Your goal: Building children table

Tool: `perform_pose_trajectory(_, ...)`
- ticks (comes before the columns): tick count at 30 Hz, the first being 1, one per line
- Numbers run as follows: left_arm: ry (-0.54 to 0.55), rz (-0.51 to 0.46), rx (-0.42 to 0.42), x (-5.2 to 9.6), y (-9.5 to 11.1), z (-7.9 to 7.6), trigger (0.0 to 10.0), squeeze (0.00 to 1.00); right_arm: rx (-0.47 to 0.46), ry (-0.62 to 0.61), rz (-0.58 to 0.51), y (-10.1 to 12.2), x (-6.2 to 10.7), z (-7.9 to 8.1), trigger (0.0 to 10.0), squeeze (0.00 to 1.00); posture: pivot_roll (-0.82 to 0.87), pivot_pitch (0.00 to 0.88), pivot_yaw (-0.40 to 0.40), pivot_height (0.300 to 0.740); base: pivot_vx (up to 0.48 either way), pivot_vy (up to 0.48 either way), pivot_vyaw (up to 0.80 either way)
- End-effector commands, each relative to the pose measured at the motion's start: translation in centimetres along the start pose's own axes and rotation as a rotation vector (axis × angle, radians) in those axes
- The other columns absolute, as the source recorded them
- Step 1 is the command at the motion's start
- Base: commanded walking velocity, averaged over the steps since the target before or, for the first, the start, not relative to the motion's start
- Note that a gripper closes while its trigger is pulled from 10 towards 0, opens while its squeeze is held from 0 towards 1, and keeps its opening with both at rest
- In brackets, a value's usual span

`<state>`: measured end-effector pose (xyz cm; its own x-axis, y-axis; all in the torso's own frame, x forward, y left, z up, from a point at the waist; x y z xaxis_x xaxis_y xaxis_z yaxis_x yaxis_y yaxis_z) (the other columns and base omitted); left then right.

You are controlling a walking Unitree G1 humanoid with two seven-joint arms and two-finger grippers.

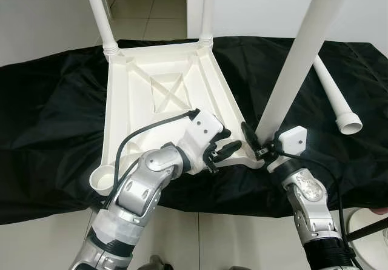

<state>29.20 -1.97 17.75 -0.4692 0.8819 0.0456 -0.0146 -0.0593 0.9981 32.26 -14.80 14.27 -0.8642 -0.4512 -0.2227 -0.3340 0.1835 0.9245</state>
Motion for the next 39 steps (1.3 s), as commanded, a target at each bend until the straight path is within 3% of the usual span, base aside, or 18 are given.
perform_pose_trajectory(1,0.083,-0.005,-0.001,0.2,0.2,1.0,10.0,0.00,-0.062,0.069,0.145,-3.5,1.4,1.9,10.0,0.00,-0.04,0.005,0.081,0.740,0.000,0.000,0.00)
perform_pose_trajectory(5,0.084,-0.005,-0.002,0.2,0.3,1.0,10.0,0.00,-0.089,0.069,0.154,-3.6,1.4,2.0,10.0,0.00,-0.04,0.005,0.081,0.740,0.000,0.000,0.00)
perform_pose_trajectory(9,0.084,-0.009,-0.005,0.2,0.5,1.1,10.0,0.00,-0.254,0.034,0.187,-4.0,0.8,1.5,10.0,0.00,-0.04,0.008,0.084,0.740,0.000,0.000,0.00)
perform_pose_trajectory(13,0.084,-0.010,-0.007,0.2,0.6,1.1,10.0,0.00,-0.304,0.022,0.194,-4.0,0.6,1.3,10.0,0.00,-0.04,0.009,0.084,0.740,0.000,0.000,0.00)
perform_pose_trajectory(27,0.092,-0.015,-0.006,0.1,0.8,1.2,10.0,0.00,-0.270,0.024,0.241,-4.5,0.4,1.1,10.0,0.00,-0.04,0.015,0.078,0.740,0.000,0.000,0.00)
perform_pose_trajectory(34,0.095,-0.018,-0.005,0.2,0.8,1.2,10.0,0.00,-0.263,-0.107,0.231,-4.0,-0.4,0.7,10.0,0.00,-0.03,0.015,0.072,0.740,0.000,0.000,0.00)
perform_pose_trajectory(39,0.096,-0.020,-0.002,0.2,0.9,1.1,10.0,0.00,-0.266,-0.209,0.197,-2.6,-1.6,1.9,10.0,0.00,-0.03,0.016,0.067,0.740,0.000,0.000,0.00)
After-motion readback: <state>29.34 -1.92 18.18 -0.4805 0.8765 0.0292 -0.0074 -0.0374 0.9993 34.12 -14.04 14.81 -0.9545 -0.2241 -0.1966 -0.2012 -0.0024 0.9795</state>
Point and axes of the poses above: a point about 5 cm out from each wrist's last joint towards the gripper, its own x axis pointing back from the gripper into the wrist, its own y axis along the axis of the wrist's last joint, z = x × y, the point moved 5 cm from there along -x, pointing out of the wrist towards the gripper, and after that the axes turned 4 degrees about x, right-handed, at the moved point
